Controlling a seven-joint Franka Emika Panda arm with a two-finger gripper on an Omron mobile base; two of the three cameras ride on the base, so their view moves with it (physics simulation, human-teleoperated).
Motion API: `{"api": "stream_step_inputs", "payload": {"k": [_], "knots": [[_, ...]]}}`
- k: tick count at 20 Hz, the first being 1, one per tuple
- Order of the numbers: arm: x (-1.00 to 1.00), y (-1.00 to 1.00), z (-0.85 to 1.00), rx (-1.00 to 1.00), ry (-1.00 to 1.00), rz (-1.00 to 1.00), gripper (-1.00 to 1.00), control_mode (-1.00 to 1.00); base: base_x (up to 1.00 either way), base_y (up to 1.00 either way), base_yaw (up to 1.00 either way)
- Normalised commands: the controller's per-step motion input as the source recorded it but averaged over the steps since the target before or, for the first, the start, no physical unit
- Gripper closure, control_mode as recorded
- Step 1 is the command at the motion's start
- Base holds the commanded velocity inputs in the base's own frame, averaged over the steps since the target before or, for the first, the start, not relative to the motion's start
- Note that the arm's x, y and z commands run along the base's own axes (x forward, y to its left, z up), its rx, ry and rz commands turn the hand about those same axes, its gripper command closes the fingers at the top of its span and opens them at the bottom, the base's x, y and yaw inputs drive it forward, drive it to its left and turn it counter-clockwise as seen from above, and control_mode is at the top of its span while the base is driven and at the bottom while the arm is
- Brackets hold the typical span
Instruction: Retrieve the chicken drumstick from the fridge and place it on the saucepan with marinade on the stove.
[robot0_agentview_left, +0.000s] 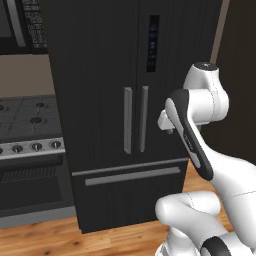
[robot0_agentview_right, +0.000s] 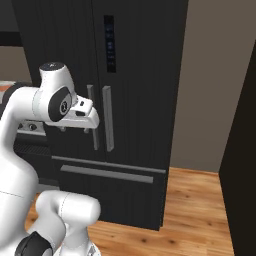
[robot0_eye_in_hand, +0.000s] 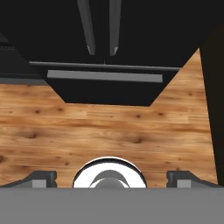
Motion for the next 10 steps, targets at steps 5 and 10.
{"api": "stream_step_inputs", "payload": {"k": [5, 10], "knots": [[0.0, 0.05, 0.0, 0.0, 0.0, 0.0, -1.0, -1.0, 0.0, 0.0, 0.0], [0.0, 0.11, 0.0, 0.0, 0.0, 0.0, -1.0, -1.0, 0.0, 0.0, 0.0]]}}
